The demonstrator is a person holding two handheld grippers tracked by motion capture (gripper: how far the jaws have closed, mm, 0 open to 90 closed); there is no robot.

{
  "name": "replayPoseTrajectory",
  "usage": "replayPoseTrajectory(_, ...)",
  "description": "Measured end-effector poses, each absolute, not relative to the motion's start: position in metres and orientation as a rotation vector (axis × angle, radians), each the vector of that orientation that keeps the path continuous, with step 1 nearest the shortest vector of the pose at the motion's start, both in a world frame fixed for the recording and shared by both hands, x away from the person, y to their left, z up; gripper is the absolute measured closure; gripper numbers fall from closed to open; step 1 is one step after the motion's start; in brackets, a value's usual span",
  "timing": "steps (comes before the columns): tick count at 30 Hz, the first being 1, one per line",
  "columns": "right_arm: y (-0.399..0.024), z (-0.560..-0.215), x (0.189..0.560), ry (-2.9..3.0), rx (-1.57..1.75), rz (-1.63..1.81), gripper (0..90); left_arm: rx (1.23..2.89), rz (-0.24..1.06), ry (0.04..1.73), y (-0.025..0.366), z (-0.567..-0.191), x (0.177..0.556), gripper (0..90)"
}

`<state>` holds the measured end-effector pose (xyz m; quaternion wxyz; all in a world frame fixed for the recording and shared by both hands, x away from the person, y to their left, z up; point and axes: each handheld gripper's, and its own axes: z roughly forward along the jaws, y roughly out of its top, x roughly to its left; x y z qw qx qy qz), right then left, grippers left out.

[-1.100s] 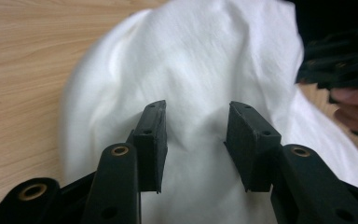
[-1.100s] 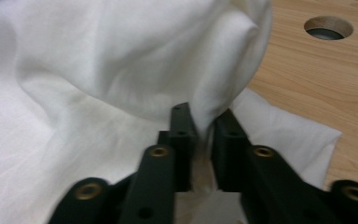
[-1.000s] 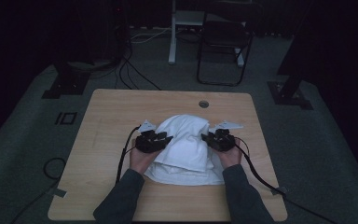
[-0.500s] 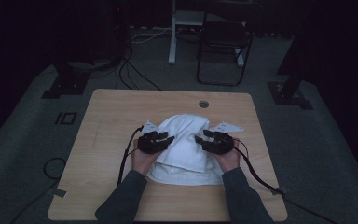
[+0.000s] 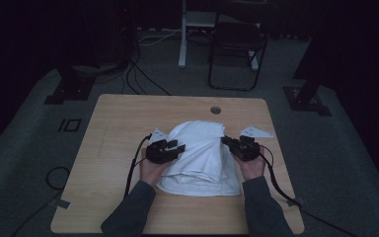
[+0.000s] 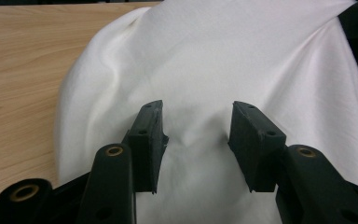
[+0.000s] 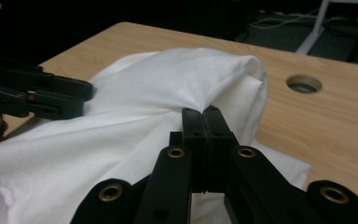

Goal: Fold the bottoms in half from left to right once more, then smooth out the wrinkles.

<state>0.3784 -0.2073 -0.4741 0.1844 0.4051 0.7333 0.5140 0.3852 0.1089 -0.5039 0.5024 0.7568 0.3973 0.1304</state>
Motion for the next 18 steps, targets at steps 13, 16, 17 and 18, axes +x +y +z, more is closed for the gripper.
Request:
replayPoseTrajectory(13,-0.202,-0.515,0.391,2.219,1.23,1.208,88.6,1.817,0.327,0.921,0.101,-0.501,0.37,53.0)
replayPoseTrajectory(16,-0.202,-0.515,0.391,2.231,1.242,1.177,82.9,1.822,0.349,0.898,0.097,-0.5,0.365,52.6)
replayPoseTrajectory(17,-0.203,-0.514,0.39,2.233,1.244,1.184,75.7,1.827,0.35,0.887,0.096,-0.499,0.364,52.6)
replayPoseTrajectory(18,-0.205,-0.511,0.389,2.217,1.241,1.208,68.4,1.833,0.349,0.875,0.094,-0.499,0.363,52.6)
